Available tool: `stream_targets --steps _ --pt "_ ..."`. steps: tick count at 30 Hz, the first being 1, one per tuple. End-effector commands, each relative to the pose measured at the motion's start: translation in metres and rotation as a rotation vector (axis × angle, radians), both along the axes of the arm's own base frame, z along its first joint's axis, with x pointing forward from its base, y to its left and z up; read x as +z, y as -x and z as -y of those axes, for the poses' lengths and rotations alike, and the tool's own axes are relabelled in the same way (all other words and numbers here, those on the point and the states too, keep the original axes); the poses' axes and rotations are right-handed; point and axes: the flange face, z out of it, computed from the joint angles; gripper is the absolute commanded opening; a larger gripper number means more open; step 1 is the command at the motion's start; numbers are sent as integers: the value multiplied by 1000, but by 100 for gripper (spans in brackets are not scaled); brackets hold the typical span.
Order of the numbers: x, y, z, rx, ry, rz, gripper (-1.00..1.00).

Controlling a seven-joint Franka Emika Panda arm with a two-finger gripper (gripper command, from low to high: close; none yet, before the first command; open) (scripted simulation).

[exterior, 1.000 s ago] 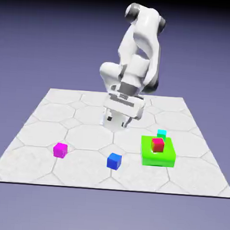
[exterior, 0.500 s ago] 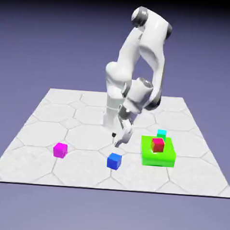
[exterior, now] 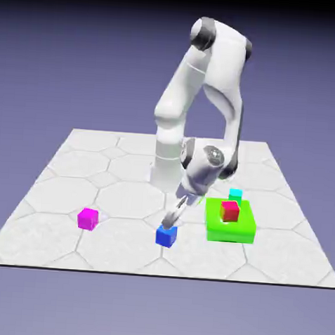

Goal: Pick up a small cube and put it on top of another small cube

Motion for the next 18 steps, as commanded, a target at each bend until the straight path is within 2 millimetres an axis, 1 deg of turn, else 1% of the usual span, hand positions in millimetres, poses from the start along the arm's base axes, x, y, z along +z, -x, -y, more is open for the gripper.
stream_targets --steps 1,8,9,10,18 --pt "-7 0 2 0 2 1 0" --pt "-54 8 14 -1 -6 -4 0" --pt "-54 8 14 -1 -6 -4 -100" --pt "-54 8 14 -1 -6 -4 -100" --pt "1 0 0 0 0 0 -100"
